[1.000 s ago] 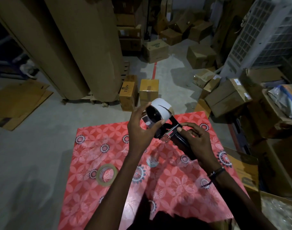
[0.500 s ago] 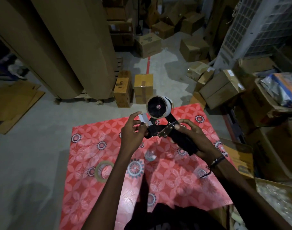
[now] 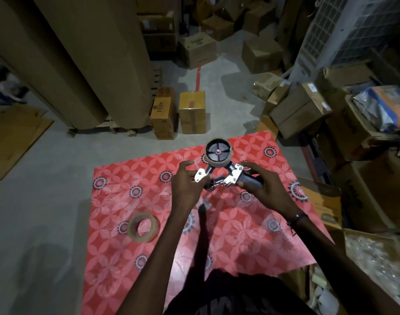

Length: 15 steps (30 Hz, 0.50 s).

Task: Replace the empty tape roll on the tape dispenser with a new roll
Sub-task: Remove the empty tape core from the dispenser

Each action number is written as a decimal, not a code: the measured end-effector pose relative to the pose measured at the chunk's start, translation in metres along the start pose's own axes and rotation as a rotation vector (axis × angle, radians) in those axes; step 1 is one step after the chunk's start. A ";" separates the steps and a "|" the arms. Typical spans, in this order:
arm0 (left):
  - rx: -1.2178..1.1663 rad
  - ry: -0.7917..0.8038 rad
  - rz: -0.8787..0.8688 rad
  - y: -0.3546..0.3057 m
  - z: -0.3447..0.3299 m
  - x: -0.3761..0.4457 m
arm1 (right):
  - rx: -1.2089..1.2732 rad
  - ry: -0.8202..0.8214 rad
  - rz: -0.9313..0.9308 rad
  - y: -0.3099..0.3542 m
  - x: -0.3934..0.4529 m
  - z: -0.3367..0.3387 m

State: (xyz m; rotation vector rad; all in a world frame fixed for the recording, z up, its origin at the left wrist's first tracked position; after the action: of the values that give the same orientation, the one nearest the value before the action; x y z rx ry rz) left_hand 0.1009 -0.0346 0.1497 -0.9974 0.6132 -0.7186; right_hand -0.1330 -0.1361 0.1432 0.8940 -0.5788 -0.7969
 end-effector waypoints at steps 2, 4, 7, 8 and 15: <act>-0.011 0.096 0.038 0.014 -0.010 -0.004 | -0.042 -0.001 -0.010 -0.012 -0.007 -0.005; 0.047 0.148 0.022 0.025 -0.019 -0.009 | -0.119 0.011 -0.025 -0.024 -0.015 -0.011; 0.110 0.148 -0.012 0.038 -0.031 -0.020 | -0.219 0.046 -0.073 -0.042 -0.027 -0.028; 0.104 0.143 -0.013 0.046 -0.035 -0.022 | -0.226 0.068 -0.091 -0.050 -0.032 -0.035; 0.151 0.184 -0.015 0.100 -0.065 -0.040 | -0.216 0.137 -0.200 -0.103 -0.065 -0.078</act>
State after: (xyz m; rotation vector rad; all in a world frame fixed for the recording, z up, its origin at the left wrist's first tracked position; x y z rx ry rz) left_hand 0.0530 -0.0022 0.0379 -0.8028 0.7009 -0.8631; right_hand -0.1506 -0.0873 0.0080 0.8073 -0.2789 -0.9508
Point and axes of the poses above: each hand's wrist, its own x-axis towards the middle knuckle, its own z-axis out of the back of the hand, y = z × x, the point moved 4 cm from there along x, towards the middle knuckle, and after that the axes turned 1 degree about -y, right-handed, at the moved point
